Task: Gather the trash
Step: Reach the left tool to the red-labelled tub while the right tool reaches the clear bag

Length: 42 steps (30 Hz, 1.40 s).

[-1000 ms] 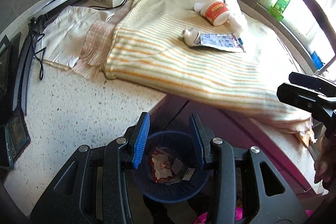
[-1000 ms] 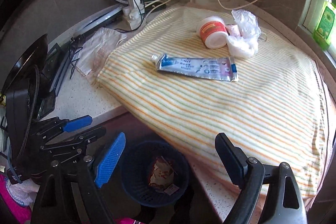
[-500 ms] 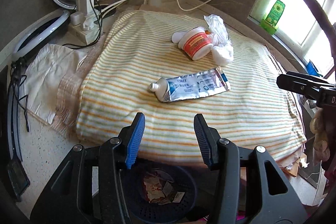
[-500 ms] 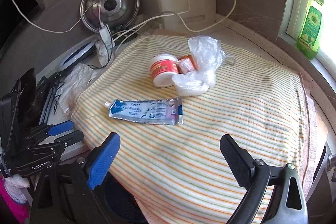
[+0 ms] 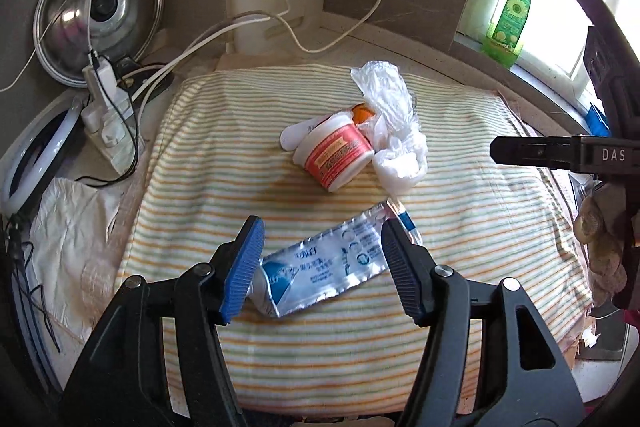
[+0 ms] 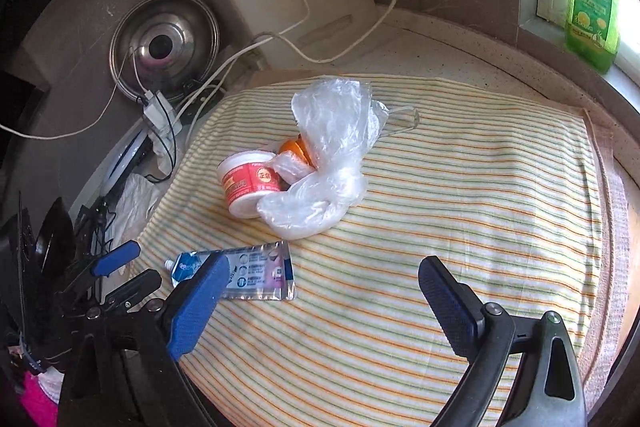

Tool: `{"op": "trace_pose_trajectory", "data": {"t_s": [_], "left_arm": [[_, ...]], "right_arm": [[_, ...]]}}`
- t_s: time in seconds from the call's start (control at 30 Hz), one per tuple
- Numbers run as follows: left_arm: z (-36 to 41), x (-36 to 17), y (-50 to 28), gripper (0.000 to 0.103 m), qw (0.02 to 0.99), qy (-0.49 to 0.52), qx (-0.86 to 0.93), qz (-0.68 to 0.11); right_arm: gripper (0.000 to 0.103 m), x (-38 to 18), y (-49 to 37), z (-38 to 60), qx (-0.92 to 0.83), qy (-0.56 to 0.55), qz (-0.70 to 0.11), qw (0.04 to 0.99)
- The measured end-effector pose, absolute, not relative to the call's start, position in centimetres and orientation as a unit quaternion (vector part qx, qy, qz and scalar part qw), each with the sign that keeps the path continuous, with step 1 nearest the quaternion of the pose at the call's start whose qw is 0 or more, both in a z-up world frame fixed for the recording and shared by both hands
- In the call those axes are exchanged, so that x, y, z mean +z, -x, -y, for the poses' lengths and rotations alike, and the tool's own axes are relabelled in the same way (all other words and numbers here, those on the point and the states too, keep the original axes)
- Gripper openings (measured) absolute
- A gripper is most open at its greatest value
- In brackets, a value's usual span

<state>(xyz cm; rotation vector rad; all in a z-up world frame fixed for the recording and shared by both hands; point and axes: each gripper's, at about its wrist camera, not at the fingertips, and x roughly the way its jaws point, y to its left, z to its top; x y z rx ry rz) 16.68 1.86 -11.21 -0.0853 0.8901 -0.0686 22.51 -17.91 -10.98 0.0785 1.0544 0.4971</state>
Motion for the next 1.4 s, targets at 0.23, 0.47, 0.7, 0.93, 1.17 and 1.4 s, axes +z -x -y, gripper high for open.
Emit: {"op": "trace_pose_trajectory", "data": {"t_s": [0.23,0.47,0.7,0.93,1.17,1.4], "left_arm": [[-0.2,-11.5,-20.8,0.063,0.896,0.000,-0.049,-0.442],[0.6,-13.1,-24.1,0.063,0.882,-0.034,-0.065,-0.465],[0.5,-14.6,-25.6,0.063,0.871,-0.048,-0.081,-0.483],[0.5,-15.5,-26.5,0.063,0.864,-0.057,-0.092,-0.491],[0.4,-15.9,-27.1,0.063,0.863,-0.053,-0.101,-0.492],[0.9,-16.4,-27.2,0.056,0.859,-0.042,-0.118,-0.497]], "right_arm": [[0.094,-12.6,-25.7,18.6,0.242,-0.077,-0.520,0.816],[0.093,-14.3,-28.0,19.0,0.247,-0.110,-0.540,0.797],[0.091,-15.7,-29.7,18.5,0.252,-0.123,-0.555,0.783],[0.087,-17.4,-30.8,17.5,0.254,-0.141,-0.574,0.766],[0.083,-18.8,-31.7,16.9,0.252,-0.159,-0.587,0.753],[0.075,-19.7,-32.4,16.4,0.249,-0.172,-0.591,0.747]]}}
